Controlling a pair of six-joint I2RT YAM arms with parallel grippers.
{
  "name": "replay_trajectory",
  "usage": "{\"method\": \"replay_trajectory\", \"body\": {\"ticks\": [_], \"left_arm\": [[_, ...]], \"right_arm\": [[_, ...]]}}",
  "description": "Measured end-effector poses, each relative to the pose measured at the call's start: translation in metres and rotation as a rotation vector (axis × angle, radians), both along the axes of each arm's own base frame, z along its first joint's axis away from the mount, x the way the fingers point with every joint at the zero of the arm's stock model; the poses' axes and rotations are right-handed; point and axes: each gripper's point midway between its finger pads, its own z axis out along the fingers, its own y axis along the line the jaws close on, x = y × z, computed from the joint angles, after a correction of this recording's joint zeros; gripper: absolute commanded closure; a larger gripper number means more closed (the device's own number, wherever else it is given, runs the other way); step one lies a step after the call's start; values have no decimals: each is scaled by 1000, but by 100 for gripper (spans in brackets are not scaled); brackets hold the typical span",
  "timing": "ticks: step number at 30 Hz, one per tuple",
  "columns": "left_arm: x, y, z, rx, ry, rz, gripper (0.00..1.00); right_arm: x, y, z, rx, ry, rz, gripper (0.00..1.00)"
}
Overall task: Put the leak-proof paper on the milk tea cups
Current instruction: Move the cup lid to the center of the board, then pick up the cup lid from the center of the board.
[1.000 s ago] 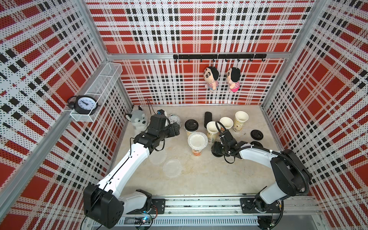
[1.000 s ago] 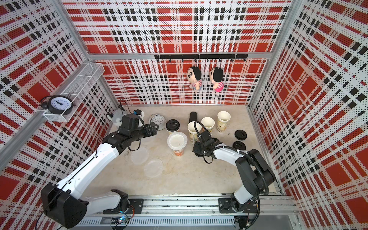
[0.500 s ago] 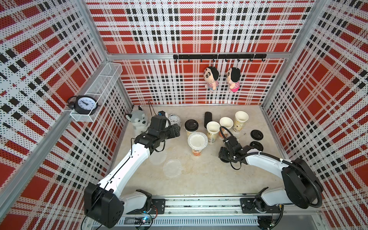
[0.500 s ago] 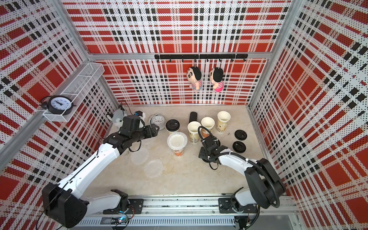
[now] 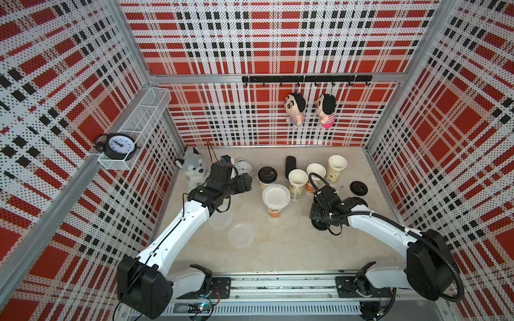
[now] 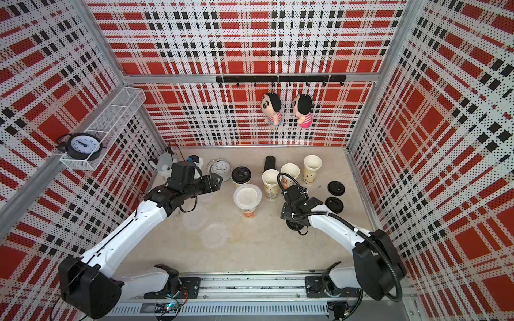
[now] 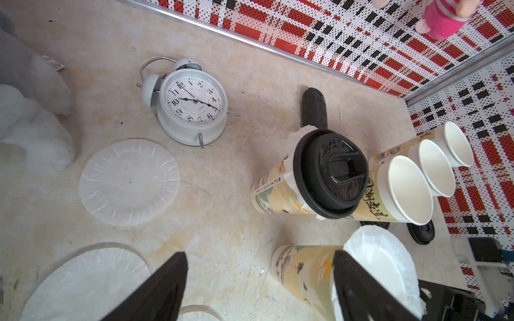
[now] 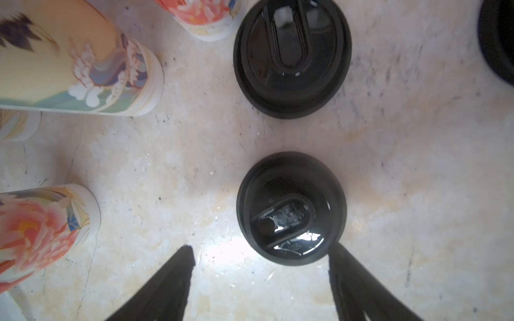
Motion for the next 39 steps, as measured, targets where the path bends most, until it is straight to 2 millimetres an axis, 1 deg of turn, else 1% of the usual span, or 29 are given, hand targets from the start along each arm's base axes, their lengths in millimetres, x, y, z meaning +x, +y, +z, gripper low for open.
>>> {"method": "replay_trajectory", "body": {"ticks": [4,8,18,28,39], "left_arm": [[0,-1,0,-2,0,-3,15],[0,-1,0,-5,0,-6,15],[0,-2,0,-6,-1,-6,15],[0,-1,-1,-7,2,-4,15],[0,-1,-1,-12,5,0,15]], "right_arm": [[-5,-5,-12,-56,55,13,13],[-9,-8,-22,-88,98,29,12],[-11,-14,-37,-89,129,36,14],[-10,-11,-47,-66,143,46,17],[-7,-15,-47,-66,134,34,18]]}}
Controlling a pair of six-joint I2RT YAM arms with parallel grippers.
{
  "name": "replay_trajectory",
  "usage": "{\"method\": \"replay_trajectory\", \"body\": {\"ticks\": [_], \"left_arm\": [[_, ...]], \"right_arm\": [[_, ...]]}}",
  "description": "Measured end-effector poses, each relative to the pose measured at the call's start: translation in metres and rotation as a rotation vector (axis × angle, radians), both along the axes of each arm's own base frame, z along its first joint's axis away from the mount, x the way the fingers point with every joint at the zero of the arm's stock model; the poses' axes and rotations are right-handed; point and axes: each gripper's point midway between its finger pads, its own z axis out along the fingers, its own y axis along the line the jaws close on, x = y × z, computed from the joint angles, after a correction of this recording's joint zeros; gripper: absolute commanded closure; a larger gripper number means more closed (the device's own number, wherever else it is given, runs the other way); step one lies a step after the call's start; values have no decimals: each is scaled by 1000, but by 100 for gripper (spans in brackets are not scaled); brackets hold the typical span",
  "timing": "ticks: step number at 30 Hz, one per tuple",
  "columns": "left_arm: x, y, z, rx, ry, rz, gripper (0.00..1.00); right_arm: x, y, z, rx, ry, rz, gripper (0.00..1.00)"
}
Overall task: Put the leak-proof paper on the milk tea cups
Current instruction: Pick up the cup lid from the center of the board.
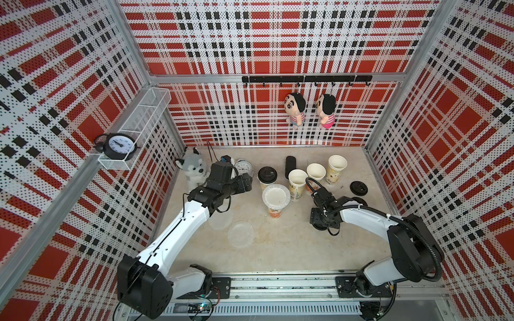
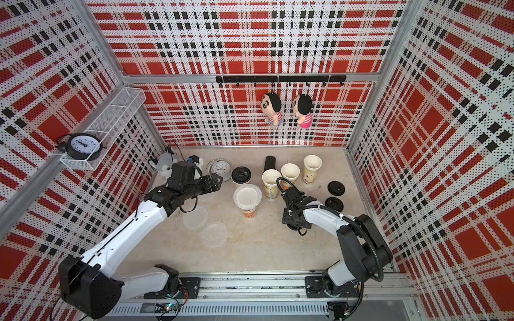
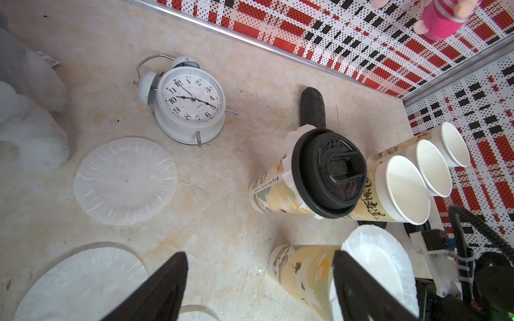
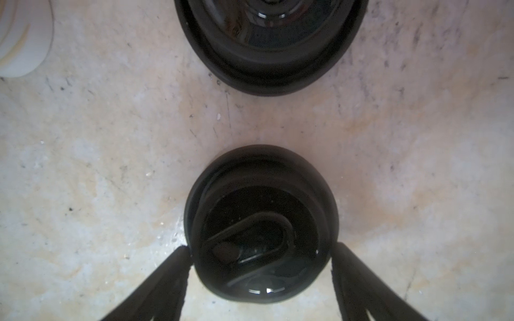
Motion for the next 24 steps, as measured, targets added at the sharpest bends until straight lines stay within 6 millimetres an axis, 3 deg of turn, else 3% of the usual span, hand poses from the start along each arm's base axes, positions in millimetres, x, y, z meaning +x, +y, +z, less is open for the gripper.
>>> {"method": "replay_trajectory", "body": {"ticks": [24], "left_arm": [[0,0,0,-1,0,1,15]], "right_arm": [[1,-3,-4,-22,11,13,27]]}}
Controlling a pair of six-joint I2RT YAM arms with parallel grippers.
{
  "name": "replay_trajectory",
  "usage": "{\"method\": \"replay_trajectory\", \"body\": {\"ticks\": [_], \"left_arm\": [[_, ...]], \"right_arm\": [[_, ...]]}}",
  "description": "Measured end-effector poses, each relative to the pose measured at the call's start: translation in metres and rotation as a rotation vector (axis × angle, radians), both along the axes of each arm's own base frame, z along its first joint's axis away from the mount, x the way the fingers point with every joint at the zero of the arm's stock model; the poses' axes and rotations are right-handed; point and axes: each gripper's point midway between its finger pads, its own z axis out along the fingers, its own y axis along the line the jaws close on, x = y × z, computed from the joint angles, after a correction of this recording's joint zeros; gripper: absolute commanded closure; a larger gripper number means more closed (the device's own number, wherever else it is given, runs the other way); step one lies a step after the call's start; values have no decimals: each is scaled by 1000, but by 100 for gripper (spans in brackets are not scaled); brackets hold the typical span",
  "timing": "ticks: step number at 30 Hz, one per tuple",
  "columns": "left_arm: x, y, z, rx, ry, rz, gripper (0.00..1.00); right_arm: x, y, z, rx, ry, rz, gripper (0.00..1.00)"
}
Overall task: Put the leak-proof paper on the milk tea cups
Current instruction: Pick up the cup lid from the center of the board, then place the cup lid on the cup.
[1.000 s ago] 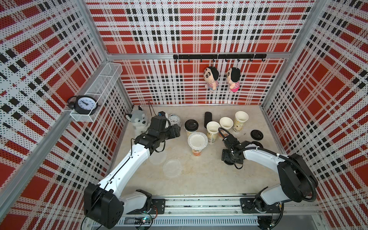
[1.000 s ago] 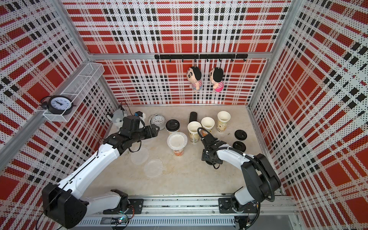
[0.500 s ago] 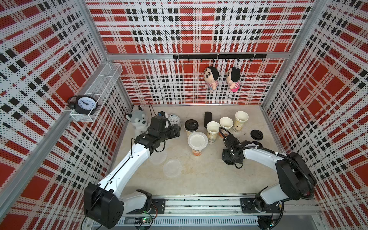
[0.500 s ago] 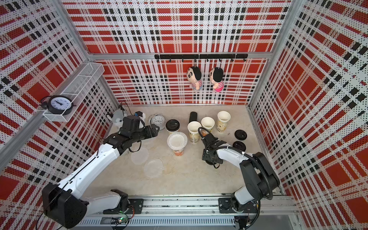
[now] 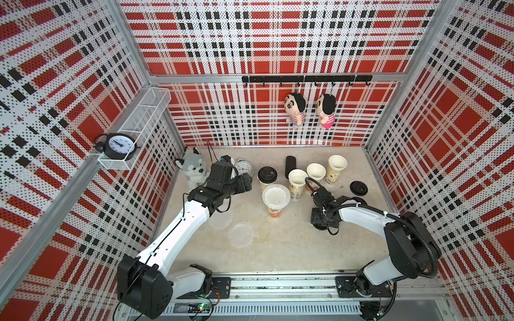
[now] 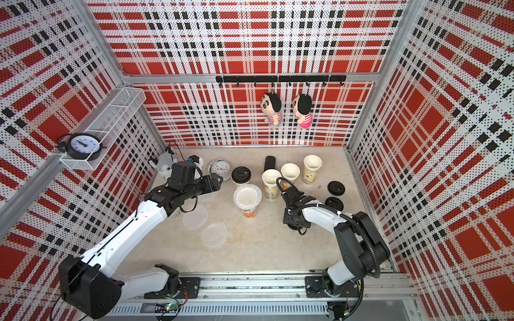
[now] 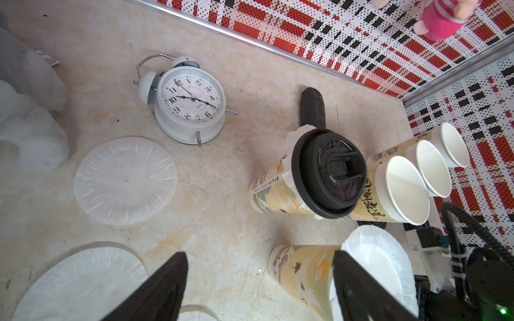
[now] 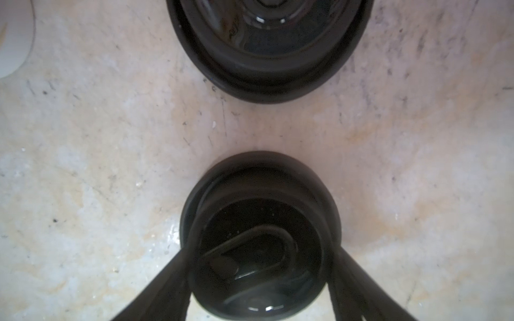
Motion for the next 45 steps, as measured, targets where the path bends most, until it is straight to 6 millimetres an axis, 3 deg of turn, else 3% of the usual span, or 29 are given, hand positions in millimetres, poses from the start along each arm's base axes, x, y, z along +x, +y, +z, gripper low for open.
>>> {"method": "replay_trajectory", "body": {"ticks": [6,10,19,22,25,32,45], "left_arm": [[0,0,0,0,0,0,16],[0,0,0,0,0,0,16],[-1,1,-1,1,1,1,16],[-1,4,-4,4,8,8,16],[-1,7,-6,5,12,16,16],[-2,11,-6,4,8,25,16],[-2,15,-6,3,7,35,16]], "right_arm": [[-2,-3,30,4,-37,21,28],[5,5,74,13,-115,64,29],[10,70,196,48,-284,298,29],[10,98,221,56,-310,388,28],[11,125,225,38,-296,474,28],[21,171,201,-21,-222,617,28],[33,206,193,-13,-207,715,28]]}}
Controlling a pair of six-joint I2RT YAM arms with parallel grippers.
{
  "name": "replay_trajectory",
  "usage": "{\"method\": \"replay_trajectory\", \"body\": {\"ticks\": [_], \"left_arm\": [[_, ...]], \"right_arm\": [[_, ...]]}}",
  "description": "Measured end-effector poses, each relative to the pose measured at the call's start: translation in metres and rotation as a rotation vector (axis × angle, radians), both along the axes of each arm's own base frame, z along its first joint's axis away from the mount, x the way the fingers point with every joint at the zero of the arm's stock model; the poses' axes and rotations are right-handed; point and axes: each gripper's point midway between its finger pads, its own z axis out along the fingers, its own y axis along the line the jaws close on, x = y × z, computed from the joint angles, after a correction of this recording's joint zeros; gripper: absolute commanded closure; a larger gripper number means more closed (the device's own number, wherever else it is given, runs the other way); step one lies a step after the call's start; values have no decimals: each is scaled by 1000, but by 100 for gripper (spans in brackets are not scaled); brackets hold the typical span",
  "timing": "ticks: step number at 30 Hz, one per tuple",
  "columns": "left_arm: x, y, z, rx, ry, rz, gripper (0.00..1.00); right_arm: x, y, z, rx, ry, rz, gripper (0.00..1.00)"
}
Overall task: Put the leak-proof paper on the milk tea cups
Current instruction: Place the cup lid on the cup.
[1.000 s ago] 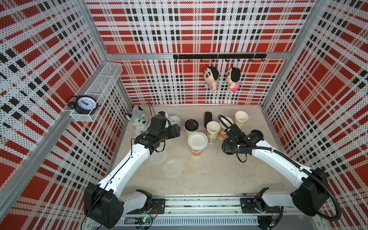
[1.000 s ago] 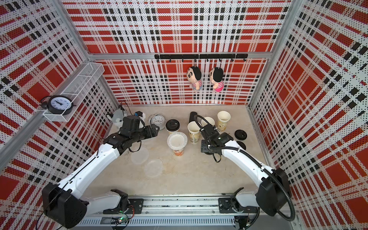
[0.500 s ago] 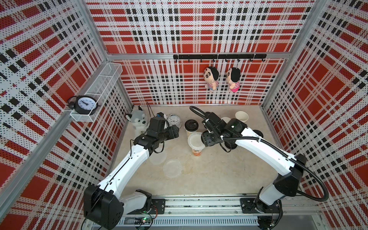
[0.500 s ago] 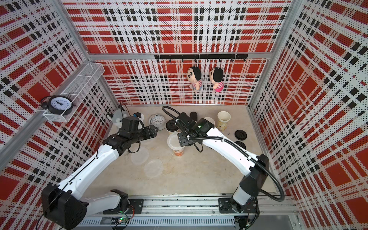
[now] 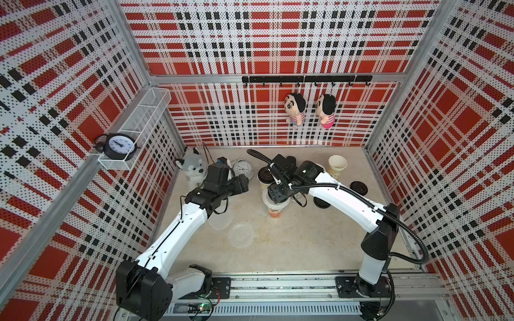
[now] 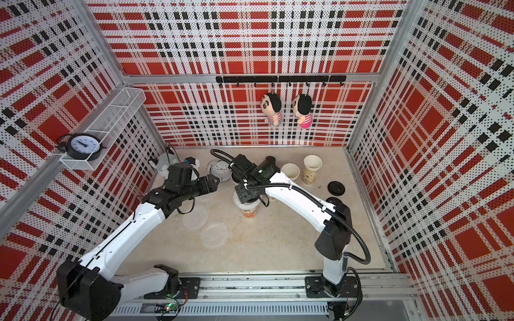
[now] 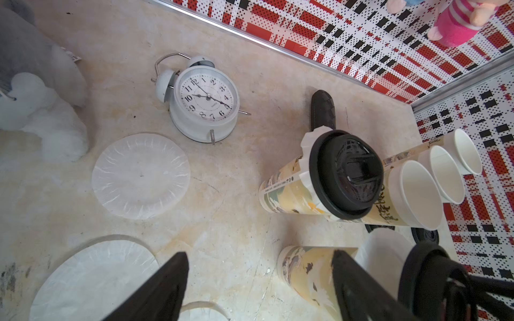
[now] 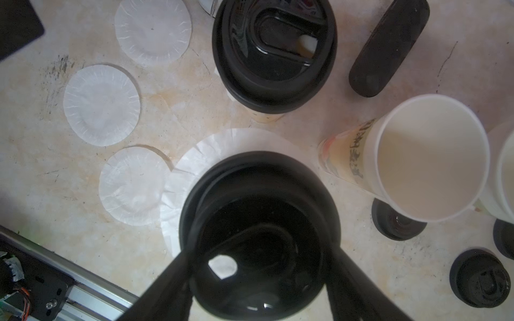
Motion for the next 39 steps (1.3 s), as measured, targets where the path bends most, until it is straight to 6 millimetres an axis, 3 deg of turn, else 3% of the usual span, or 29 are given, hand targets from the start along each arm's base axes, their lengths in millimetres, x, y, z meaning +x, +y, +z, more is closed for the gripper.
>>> {"method": "replay_trajectory", "body": {"ticks": [28,39], "left_arm": [[-1,3,-4,1,10,6,16],[-1,3,-4,1,10,2,16]], "right_arm": [[-5,11,-19,-32,50,34,22],[-4,10,-20,-36,48,29,15]]}}
